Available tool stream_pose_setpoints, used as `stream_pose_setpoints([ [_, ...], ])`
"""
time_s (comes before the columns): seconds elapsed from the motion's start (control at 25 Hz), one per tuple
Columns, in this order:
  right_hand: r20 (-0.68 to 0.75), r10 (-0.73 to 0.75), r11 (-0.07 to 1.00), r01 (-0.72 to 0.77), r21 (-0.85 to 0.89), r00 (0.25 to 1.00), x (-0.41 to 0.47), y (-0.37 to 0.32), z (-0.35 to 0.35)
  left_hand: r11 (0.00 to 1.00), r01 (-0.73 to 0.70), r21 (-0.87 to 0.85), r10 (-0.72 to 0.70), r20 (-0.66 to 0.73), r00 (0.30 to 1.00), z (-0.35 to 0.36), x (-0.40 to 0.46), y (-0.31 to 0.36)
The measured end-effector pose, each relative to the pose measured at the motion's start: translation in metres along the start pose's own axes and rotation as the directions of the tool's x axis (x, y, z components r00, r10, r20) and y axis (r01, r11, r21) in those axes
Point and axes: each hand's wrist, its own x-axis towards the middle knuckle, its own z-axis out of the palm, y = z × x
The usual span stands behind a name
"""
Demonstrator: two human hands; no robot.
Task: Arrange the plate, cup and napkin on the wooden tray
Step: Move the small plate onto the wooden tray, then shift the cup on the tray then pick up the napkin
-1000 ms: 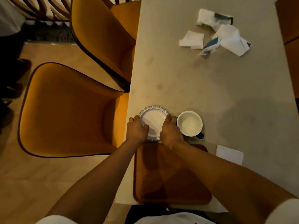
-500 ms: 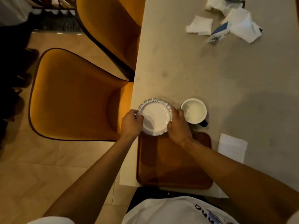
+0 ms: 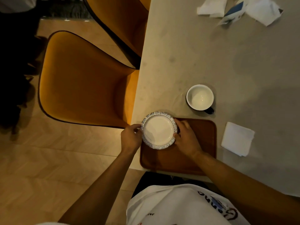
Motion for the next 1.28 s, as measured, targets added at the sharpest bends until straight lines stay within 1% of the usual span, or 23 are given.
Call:
stream_pose_setpoints([
  [0.12,0.008,0.006,1.0,-0.006,-0.012,1.0,0.0,0.0,0.005,0.998,0.014,0.053,-0.013,-0.015,1.0,0.001,0.0,0.0],
  [0.28,0.013,0.019,0.999,-0.019,-0.027,1.0,0.0,-0.001,0.009,0.997,-0.004,0.081,0.005,-0.01,1.0,0.003,-0.001,-0.005],
  [0.52,-0.001,0.023,0.999,-0.023,-0.024,1.0,-0.001,0.001,0.009,0.998,-0.013,0.064,0.015,-0.031,0.999,0.004,-0.001,-0.005],
  [0.84,-0.008,0.023,1.0,-0.023,-0.008,1.0,0.0,0.002,0.011,0.999,-0.009,0.031,0.01,-0.02,1.0,0.009,0.002,-0.011],
  [0.92,0.0,0.026,1.0,-0.026,-0.004,1.0,-0.001,0.0,0.011,0.999,-0.006,0.054,0.006,0.003,1.0,0.009,0.005,-0.012],
  [1.0,-0.01,0.037,0.999,-0.037,-0.025,0.999,-0.002,-0.001,0.01,0.993,-0.006,0.118,0.004,0.018,1.0,0.008,0.005,-0.009],
  [1.04,-0.047,0.043,0.998,-0.045,-0.039,0.998,-0.004,-0.003,0.008,0.988,-0.009,0.156,0.008,0.006,1.0,0.008,0.005,-0.006],
  [1.08,-0.124,0.052,0.997,-0.058,-0.047,0.991,-0.005,-0.006,0.004,0.982,-0.023,0.189,0.028,-0.021,0.999,0.008,0.006,-0.002],
  [1.12,-0.24,0.072,0.996,-0.082,-0.029,0.968,-0.005,-0.01,-0.002,0.975,-0.057,0.212,0.071,-0.059,0.996,0.008,0.008,0.005],
  [1.16,-0.373,0.103,0.994,-0.104,0.018,0.922,-0.005,-0.014,-0.011,0.967,-0.125,0.222,0.147,-0.086,0.985,0.009,0.01,0.015],
  [1.2,-0.502,0.142,0.99,-0.113,0.088,0.853,-0.004,-0.016,-0.023,0.952,-0.214,0.22,0.237,-0.083,0.968,0.011,0.014,0.028],
  [1.24,-0.601,0.182,0.982,-0.113,0.15,0.778,-0.002,-0.018,-0.037,0.934,-0.3,0.195,0.316,-0.051,0.948,0.015,0.019,0.045],
  [1.28,-0.656,0.223,0.973,-0.126,0.193,0.721,0.004,-0.015,-0.05,0.921,-0.362,0.147,0.366,-0.002,0.931,0.021,0.024,0.065],
])
